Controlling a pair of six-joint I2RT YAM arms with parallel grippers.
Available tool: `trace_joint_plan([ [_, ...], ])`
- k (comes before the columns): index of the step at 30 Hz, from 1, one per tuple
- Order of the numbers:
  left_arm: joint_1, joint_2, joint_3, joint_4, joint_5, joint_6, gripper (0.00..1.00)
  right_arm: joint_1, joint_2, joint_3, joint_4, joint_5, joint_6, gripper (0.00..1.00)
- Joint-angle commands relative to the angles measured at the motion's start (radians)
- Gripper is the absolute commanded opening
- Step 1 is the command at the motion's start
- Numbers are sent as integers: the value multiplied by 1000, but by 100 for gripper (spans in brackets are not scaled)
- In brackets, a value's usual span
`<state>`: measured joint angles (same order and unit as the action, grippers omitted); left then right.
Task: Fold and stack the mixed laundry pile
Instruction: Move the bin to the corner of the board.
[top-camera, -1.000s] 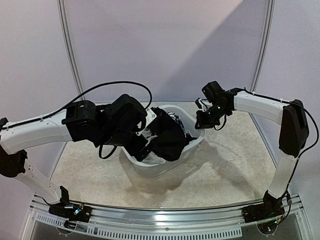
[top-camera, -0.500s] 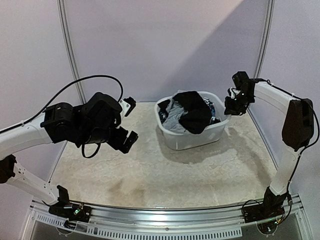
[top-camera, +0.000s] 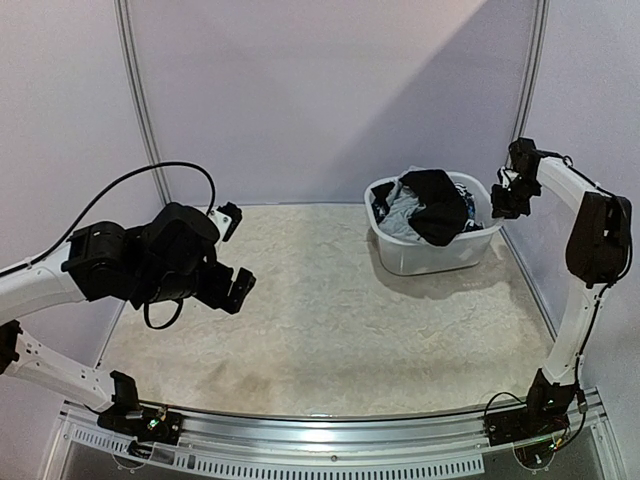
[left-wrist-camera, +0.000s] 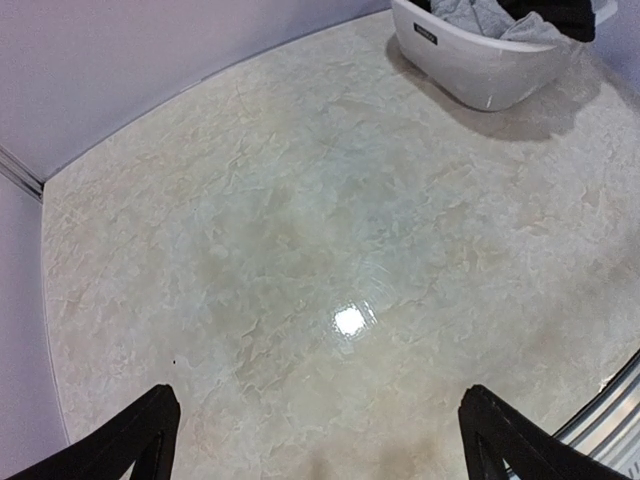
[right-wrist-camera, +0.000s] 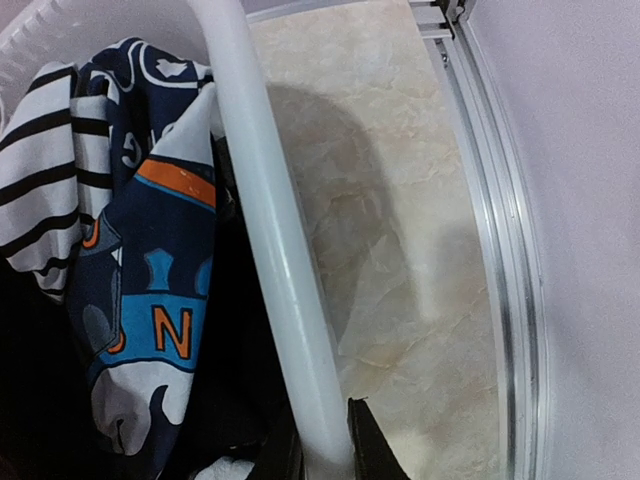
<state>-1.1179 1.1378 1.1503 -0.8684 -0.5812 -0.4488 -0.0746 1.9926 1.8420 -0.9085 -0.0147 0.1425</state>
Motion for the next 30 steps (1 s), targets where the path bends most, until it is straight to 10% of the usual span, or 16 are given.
trace_joint_plan([
  [1,13,-11,-20,-29,-3,-34,100,-78,30,98,29,89,-79,7],
  [26,73,123,45,54,92,56,99,-216,92,183,34,334,-61,12],
  [30,73,120,45,53,98,53,100,-221,114,221,32,420,-80,27],
])
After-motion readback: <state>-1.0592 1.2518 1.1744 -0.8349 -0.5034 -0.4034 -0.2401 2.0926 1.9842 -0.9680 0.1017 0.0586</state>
